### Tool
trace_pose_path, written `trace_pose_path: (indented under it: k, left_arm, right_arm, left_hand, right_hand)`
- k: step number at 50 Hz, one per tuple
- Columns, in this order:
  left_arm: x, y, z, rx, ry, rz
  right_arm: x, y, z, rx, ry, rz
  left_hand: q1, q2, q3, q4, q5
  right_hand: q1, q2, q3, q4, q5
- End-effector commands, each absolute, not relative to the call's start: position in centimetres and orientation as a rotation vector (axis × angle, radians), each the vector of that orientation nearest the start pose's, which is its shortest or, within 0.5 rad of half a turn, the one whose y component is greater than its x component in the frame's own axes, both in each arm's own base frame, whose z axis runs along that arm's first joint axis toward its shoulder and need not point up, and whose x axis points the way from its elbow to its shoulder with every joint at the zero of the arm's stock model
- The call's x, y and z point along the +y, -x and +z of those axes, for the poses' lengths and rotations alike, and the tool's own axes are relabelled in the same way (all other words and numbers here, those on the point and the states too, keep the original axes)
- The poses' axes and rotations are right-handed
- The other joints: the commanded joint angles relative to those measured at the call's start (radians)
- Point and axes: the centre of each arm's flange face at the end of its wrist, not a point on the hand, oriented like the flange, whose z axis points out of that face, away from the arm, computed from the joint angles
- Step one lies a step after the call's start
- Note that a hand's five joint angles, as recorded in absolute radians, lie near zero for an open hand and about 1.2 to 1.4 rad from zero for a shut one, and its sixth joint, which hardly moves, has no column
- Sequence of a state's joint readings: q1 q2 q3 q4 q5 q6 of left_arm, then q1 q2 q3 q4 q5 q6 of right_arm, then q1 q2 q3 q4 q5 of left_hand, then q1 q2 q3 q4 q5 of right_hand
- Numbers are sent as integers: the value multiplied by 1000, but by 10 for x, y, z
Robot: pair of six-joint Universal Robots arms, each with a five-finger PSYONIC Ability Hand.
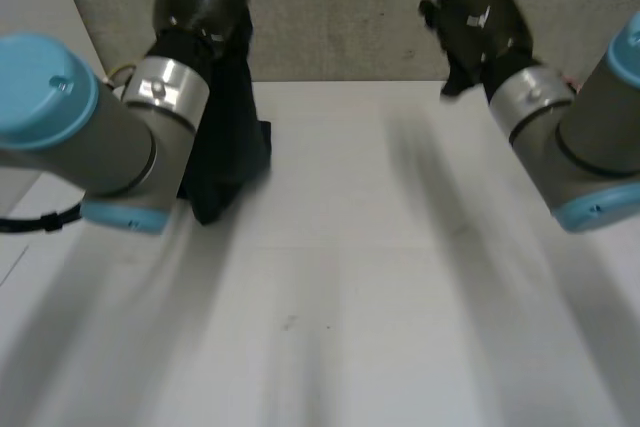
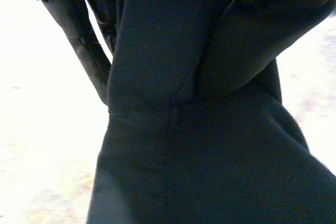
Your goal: Fold the laundry.
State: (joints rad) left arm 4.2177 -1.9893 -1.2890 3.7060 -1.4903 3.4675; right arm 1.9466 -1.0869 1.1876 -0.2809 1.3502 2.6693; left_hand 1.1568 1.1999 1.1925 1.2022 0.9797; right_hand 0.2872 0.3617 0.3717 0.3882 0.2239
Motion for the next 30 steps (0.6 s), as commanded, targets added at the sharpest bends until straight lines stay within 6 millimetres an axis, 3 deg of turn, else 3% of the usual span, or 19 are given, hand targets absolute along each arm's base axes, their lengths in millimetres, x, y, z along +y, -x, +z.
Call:
trace_pose_path:
  k: [1, 8, 16, 25, 30]
  left_arm:
    - [-265, 334, 309, 1666, -1078, -2798]
    - [-205, 333, 323, 1762, -1393, -2762]
    - [-151, 318, 337, 1764, -1560, -2815]
    - [-131, 304, 340, 1759, -1547, -2839]
    - [-130, 304, 337, 1787, -1547, -2828]
  right_arm:
    - [-342, -295, 248, 1810, 1036, -2157]
    - [-356, -291, 240, 1776, 1071, -2019]
    - [-351, -303, 226, 1635, 1186, -1867]
    - [-307, -313, 189, 1597, 1276, -1460]
    - [-289, -320, 177, 1567, 1320, -1367]
  left_hand:
    - [240, 196, 204, 194, 242]
    - [240, 196, 204, 194, 242]
    - [240, 196, 204, 194, 242]
    - [240, 196, 204, 194, 242]
    - [240, 196, 204, 194, 242]
  right_hand:
    - [-113, -187, -197, -214, -224]
    - [-113, -187, -197, -214, -224]
    - [-113, -187, -197, -214, -224]
    - [-113, -187, -197, -214, -224]
    - [-113, -187, -197, -214, -224]
